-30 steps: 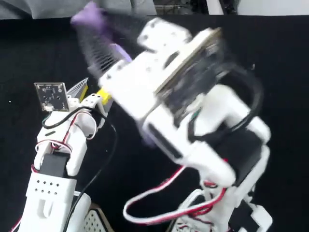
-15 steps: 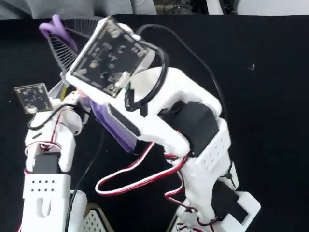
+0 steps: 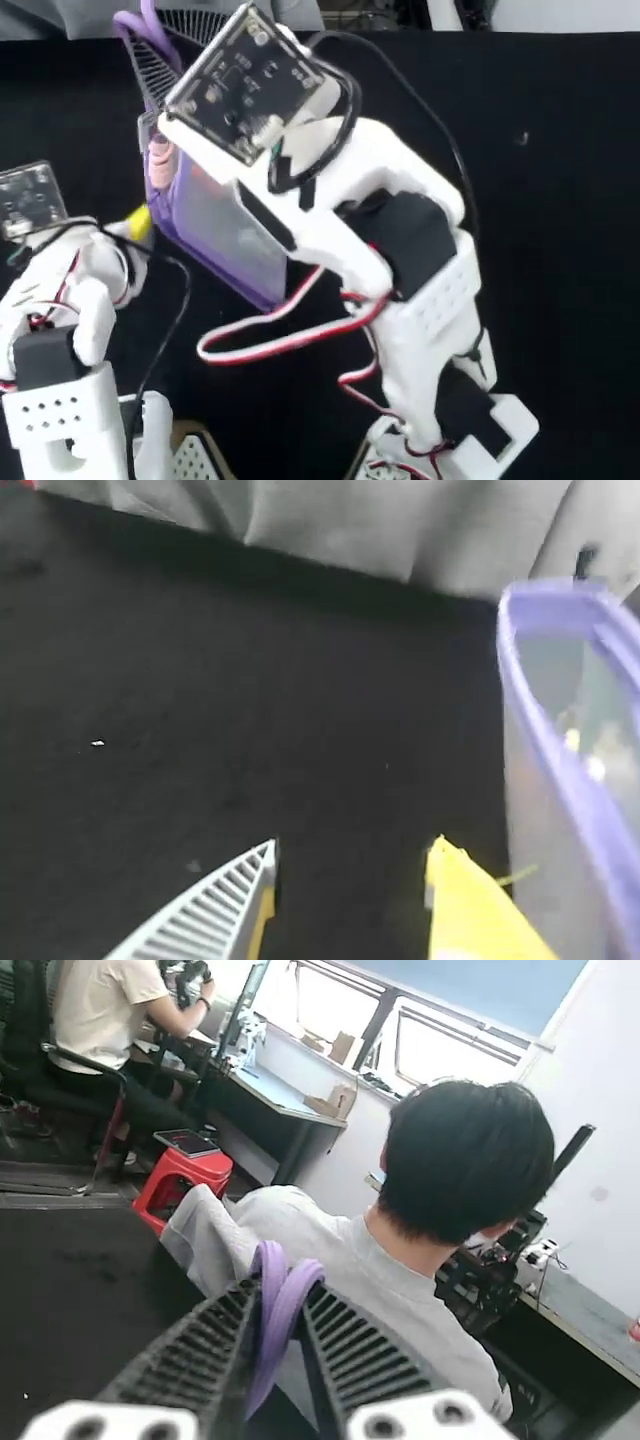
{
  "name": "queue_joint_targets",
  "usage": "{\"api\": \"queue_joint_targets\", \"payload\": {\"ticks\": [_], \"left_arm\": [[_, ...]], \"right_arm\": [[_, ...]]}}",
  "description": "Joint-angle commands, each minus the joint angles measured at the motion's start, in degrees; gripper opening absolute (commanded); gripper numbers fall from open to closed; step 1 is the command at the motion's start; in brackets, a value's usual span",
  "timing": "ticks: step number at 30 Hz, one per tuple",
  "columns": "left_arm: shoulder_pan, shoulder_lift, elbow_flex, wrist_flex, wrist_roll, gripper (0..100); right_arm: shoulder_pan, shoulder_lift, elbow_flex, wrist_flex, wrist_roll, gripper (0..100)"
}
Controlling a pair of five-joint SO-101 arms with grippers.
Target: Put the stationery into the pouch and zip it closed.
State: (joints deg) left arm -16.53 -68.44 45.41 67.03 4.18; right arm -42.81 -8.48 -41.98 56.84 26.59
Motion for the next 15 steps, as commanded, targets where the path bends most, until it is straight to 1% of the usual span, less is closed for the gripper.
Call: {"api": "queue_joint_targets", "payload": {"ticks": [1,4,7,11,13,15], "left_arm": [[-0.48,-0.79,-8.84,14.95,-12.57,24],[0.13,-0.79,-11.56,24.62,-14.33,24],[2.51,-0.79,-12.26,30.95,-15.30,24],[6.73,-0.79,-11.74,32.88,-19.69,24],[8.92,-0.79,-11.91,32.44,-19.34,24],[12.79,-0.79,-12.18,31.30,-17.67,24]], "right_arm": [[1.93,0.57,-1.19,-1.58,0.26,1.2],[1.93,1.10,-1.19,-1.58,0.26,1.2],[1.93,1.45,-1.01,-2.55,0.26,1.2],[2.02,1.45,-1.01,-3.60,0.26,1.2],[2.02,1.45,-1.19,-3.60,0.26,1.2],[2.02,1.19,-1.19,-3.60,0.26,1.1]]}}
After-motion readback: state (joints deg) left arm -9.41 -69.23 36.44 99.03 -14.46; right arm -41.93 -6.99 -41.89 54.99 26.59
